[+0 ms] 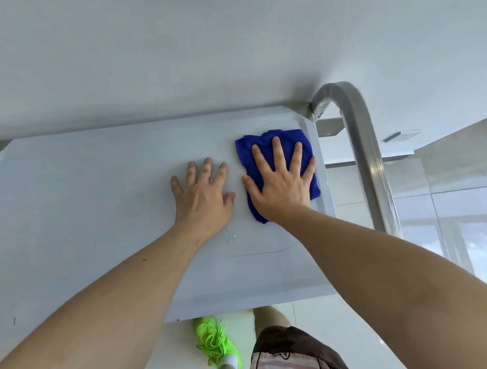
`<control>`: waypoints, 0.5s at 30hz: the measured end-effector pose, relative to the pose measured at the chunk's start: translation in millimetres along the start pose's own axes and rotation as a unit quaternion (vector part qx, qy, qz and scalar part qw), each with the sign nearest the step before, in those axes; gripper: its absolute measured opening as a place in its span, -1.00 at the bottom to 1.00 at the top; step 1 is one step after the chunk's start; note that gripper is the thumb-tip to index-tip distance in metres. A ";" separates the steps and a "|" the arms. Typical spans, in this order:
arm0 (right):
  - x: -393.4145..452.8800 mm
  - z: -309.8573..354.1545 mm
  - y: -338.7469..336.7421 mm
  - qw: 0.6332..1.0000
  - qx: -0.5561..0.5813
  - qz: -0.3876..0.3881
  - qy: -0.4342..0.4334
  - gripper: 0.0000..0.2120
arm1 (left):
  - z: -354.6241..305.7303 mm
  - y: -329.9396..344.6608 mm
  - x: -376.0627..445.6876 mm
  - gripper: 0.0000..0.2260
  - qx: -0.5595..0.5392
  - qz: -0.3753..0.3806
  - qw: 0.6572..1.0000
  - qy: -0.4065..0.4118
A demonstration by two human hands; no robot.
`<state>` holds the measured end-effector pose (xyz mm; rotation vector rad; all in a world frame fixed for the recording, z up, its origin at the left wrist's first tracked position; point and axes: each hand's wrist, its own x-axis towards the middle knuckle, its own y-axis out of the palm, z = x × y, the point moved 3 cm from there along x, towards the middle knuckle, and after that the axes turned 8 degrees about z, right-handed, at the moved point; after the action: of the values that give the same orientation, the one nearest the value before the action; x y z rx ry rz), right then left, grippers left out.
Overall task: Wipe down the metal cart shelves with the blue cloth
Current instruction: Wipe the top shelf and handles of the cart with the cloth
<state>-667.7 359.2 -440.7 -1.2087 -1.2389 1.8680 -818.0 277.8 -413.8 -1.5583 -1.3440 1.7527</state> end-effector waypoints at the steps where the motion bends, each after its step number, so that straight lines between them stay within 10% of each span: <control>1: 7.5 -1.3 -2.9 1.000 -0.001 -0.001 0.005 -0.33 | -2.9 0.3 2.4 -0.38 -0.002 0.005 1.000 -0.001; 15: 60.8 -2.2 -17.6 1.000 -0.001 -0.002 0.008 -0.34 | -13.1 5.1 14.0 -0.25 0.032 0.063 0.997 -0.018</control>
<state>-691.1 417.7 -447.1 -1.2201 -1.2340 1.8512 -808.4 292.0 -423.9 -1.6149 -1.2165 1.8889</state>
